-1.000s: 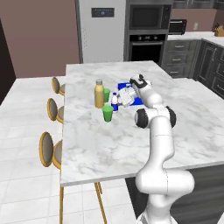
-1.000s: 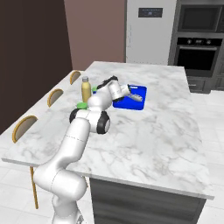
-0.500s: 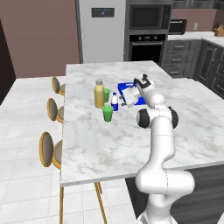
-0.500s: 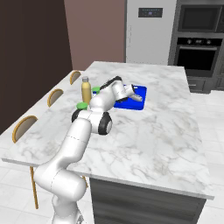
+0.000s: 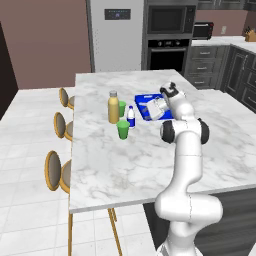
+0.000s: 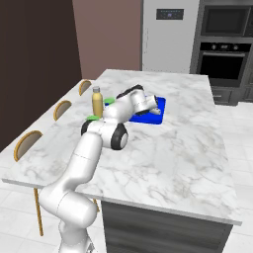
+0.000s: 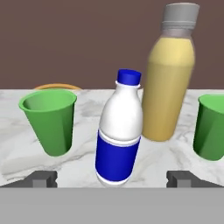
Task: Place the drinks on the dining counter in a tight cluster.
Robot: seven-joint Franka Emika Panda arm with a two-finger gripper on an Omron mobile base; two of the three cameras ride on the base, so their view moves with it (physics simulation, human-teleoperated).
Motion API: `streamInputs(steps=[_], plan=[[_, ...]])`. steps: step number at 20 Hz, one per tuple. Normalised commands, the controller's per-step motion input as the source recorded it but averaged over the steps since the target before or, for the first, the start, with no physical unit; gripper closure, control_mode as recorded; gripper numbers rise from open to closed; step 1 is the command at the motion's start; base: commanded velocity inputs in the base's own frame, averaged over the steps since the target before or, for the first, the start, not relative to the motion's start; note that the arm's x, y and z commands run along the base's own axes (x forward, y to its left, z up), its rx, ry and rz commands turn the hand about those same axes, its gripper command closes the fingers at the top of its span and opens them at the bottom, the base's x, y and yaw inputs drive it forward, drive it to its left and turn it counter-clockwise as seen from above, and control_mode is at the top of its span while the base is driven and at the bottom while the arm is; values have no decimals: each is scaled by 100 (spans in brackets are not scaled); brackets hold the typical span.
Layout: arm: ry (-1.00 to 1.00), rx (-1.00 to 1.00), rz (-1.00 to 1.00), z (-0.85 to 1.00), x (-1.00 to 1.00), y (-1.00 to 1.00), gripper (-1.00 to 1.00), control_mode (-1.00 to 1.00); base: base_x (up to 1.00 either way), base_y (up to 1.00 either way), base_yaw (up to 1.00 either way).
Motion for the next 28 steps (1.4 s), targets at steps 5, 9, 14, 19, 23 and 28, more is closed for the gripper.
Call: streamInputs(steps=[5,9,14,19,23,28], plan=[[0,-7,-11,10,-43,17,-100,-100,0,0,0],[0,-17,-10,8,-51,13,-100,-100,0,0,0],[0,-14,-13,16,-54,1,-100,-100,0,0,0],[0,-7,-18,22,-57,1,-100,-100,0,0,0],[0,-4,-23,26,-55,2,-100,-100,0,0,0],[0,-7,-22,22,-58,0,-100,-100,0,0,0]])
